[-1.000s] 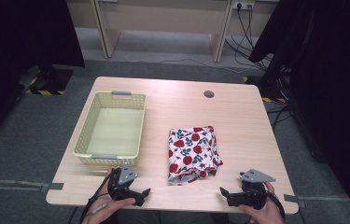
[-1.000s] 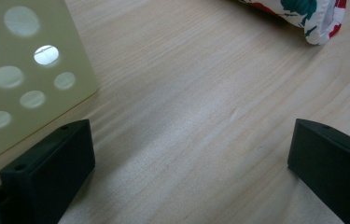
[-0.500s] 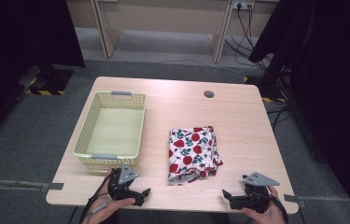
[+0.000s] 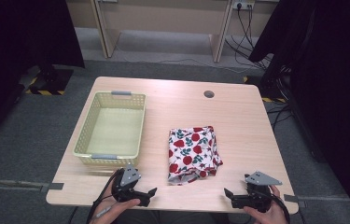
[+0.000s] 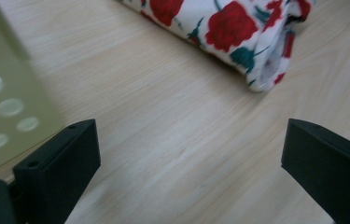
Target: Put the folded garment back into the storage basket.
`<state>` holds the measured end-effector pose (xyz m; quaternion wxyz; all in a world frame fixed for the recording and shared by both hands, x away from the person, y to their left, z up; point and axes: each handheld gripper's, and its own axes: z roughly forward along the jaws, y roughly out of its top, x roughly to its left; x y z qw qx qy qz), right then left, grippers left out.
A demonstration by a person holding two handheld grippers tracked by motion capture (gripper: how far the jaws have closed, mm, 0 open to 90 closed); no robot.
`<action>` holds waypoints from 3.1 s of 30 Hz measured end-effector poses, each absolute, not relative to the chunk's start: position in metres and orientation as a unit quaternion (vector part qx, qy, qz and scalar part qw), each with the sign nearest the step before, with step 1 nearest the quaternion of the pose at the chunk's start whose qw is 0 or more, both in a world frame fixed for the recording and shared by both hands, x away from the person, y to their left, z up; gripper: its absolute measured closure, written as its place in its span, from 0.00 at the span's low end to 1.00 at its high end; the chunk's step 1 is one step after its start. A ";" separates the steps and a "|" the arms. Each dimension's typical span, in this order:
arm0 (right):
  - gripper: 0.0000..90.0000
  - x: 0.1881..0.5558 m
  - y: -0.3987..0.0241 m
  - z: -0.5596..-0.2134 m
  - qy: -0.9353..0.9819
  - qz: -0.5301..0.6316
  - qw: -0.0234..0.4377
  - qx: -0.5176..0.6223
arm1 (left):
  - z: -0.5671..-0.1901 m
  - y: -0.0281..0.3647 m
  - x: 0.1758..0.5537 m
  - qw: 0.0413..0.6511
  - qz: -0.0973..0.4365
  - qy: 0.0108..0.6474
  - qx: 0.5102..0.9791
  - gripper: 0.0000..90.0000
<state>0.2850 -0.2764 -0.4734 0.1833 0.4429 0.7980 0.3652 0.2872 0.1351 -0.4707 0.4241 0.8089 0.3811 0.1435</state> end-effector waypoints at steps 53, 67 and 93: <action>0.03 0.287 -0.276 -0.474 0.802 0.363 0.181 0.438 | -0.483 0.043 0.352 0.386 0.139 0.363 0.837 0.14; 0.04 0.305 -0.278 -0.461 0.797 0.369 0.196 0.437 | -0.480 0.046 0.347 0.398 0.149 0.334 0.842 0.72; 0.02 0.420 -0.211 -0.447 0.792 0.393 0.177 0.432 | -0.481 0.065 0.321 0.403 0.141 0.322 0.845 0.73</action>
